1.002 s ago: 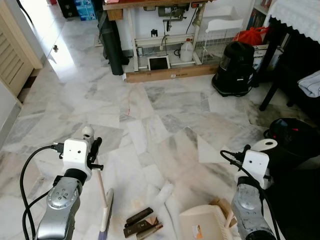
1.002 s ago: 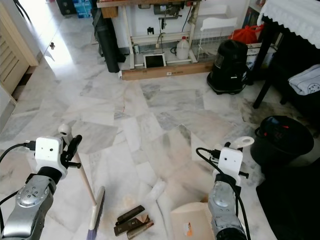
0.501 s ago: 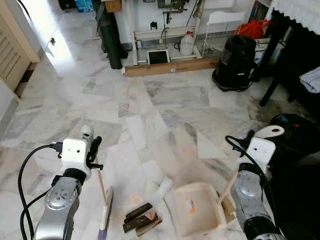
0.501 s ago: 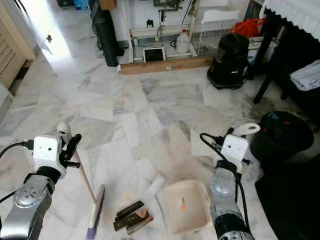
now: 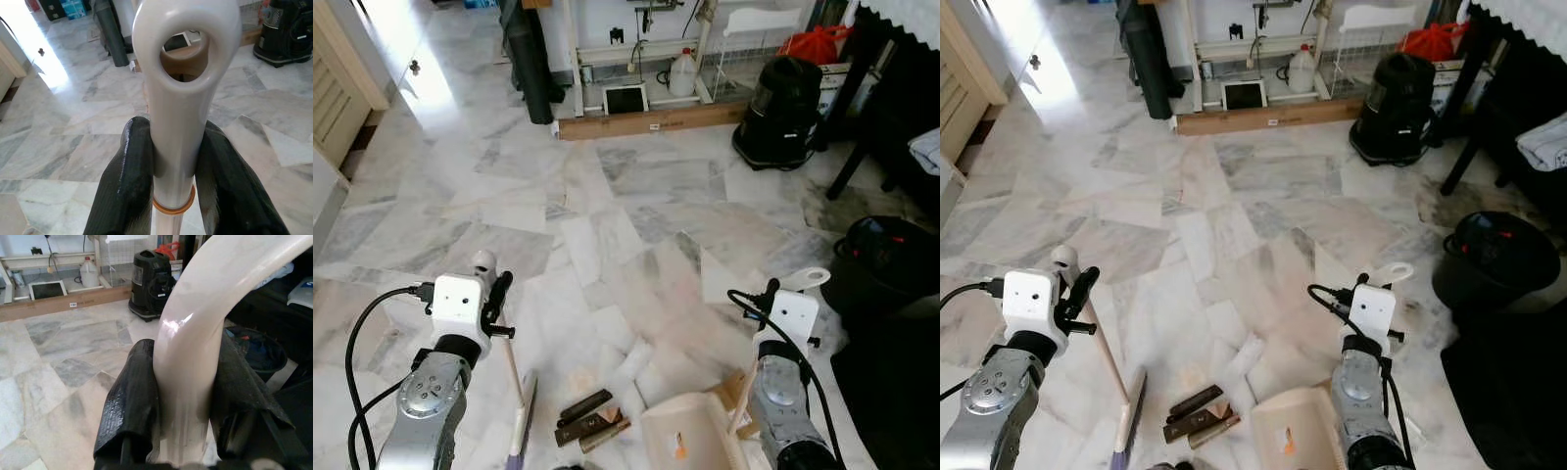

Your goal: Sweep floor

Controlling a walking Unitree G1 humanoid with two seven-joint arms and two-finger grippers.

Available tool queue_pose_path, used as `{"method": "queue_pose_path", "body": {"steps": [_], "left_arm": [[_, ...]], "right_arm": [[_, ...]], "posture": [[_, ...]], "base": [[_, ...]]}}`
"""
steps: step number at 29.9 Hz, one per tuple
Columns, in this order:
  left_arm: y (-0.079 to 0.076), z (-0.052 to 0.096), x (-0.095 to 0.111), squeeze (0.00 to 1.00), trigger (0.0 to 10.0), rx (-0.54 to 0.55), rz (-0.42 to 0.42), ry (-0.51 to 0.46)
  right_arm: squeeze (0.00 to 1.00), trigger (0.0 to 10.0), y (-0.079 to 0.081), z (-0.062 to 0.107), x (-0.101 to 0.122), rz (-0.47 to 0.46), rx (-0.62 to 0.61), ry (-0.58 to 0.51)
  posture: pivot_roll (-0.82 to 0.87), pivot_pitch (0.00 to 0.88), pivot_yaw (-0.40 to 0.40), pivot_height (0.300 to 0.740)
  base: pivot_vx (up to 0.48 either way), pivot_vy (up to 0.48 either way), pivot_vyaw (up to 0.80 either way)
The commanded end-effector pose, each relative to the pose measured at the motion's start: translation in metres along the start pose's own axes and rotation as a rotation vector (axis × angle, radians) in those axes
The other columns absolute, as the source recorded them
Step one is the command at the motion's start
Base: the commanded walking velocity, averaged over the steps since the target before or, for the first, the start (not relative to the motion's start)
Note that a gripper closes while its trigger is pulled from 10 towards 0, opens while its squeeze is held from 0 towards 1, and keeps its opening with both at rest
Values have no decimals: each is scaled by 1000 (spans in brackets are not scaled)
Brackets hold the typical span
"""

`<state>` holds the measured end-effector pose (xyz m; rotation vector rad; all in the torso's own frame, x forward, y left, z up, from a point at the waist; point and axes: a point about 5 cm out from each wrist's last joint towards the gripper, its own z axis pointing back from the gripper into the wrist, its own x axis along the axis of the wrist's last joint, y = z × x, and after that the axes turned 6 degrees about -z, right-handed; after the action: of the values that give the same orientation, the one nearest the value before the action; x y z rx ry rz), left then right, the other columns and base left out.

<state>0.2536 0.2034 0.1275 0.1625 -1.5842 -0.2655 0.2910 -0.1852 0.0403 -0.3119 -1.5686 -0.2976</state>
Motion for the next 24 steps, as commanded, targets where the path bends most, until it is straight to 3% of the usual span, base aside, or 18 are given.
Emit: {"method": "queue_pose_path", "body": {"steps": [1,7,15,24], "left_arm": [[3,2,8,0,10000,-9,-23,-28],[3,6,9,0,10000,-17,-24,-19],[3,5,16,0,10000,-23,-23,-33],[1,7,18,0,10000,-35,-21,-29]], "right_arm": [[0,10000,5,5,-4,-4,17,9],[0,10000,8,4,-3,-13,21,3],[0,10000,11,-17,28,-64,1,-116],[0,10000,11,-15,23,-41,2,-91]], "posture": [[108,168,56,740],[116,178,57,740],[118,193,62,740],[126,204,64,740]], "base": [[0,0,0],[0,0,0],[0,0,0],[0,0,0]]}}
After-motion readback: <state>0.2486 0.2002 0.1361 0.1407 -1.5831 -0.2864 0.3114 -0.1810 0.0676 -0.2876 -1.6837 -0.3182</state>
